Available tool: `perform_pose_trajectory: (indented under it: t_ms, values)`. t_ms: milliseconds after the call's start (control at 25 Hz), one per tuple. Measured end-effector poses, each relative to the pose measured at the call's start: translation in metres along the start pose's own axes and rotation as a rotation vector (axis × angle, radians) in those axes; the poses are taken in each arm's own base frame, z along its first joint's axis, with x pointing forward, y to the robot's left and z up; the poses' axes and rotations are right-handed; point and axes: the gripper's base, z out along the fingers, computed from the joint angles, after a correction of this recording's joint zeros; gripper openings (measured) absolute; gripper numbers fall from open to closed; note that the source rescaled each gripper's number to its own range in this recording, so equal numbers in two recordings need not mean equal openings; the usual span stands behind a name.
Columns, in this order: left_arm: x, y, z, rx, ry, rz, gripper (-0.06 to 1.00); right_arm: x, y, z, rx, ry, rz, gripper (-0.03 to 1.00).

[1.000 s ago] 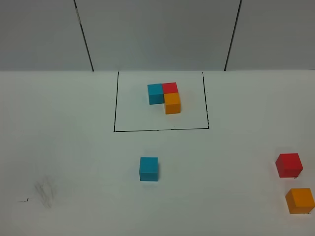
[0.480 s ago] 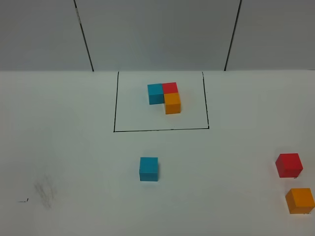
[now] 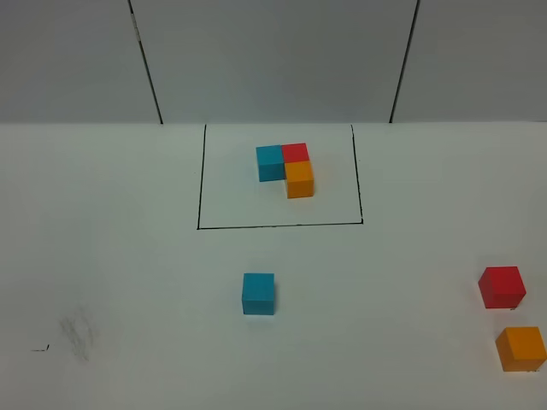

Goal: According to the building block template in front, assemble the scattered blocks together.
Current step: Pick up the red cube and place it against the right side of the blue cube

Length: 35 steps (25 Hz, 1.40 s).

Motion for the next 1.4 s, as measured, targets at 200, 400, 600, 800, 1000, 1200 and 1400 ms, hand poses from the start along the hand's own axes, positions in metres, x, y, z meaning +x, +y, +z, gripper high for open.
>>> perform_pose_trajectory:
  t_ms: [200, 400, 600, 800, 1000, 1200, 1400]
  values:
    - [-0.0001, 0.0016, 0.0002, 0.108, -0.002, 0.07, 0.84, 0.0, 0.0, 0.0, 0.0, 0.0, 0.0, 0.63]
    - [-0.0001, 0.0018, 0.0003, 0.126, -0.003, 0.082, 0.84, 0.0, 0.0, 0.0, 0.0, 0.0, 0.0, 0.63]
    - [-0.0001, 0.0018, 0.0003, 0.126, -0.003, 0.082, 0.84, 0.0, 0.0, 0.0, 0.0, 0.0, 0.0, 0.63]
    - [-0.0001, 0.0018, 0.0003, 0.126, -0.003, 0.082, 0.84, 0.0, 0.0, 0.0, 0.0, 0.0, 0.0, 0.63]
    - [-0.0001, 0.0018, 0.0003, 0.126, -0.003, 0.082, 0.84, 0.0001, 0.0, 0.0, 0.0, 0.001, 0.0, 0.63]
    - [-0.0001, 0.0018, 0.0003, 0.126, -0.003, 0.082, 0.84, 0.0001, 0.0, 0.0, 0.0, 0.001, 0.0, 0.63]
    - [-0.0001, 0.0018, 0.0003, 0.126, -0.003, 0.082, 0.84, 0.0, 0.0, 0.0, 0.0, 0.0, 0.0, 0.63]
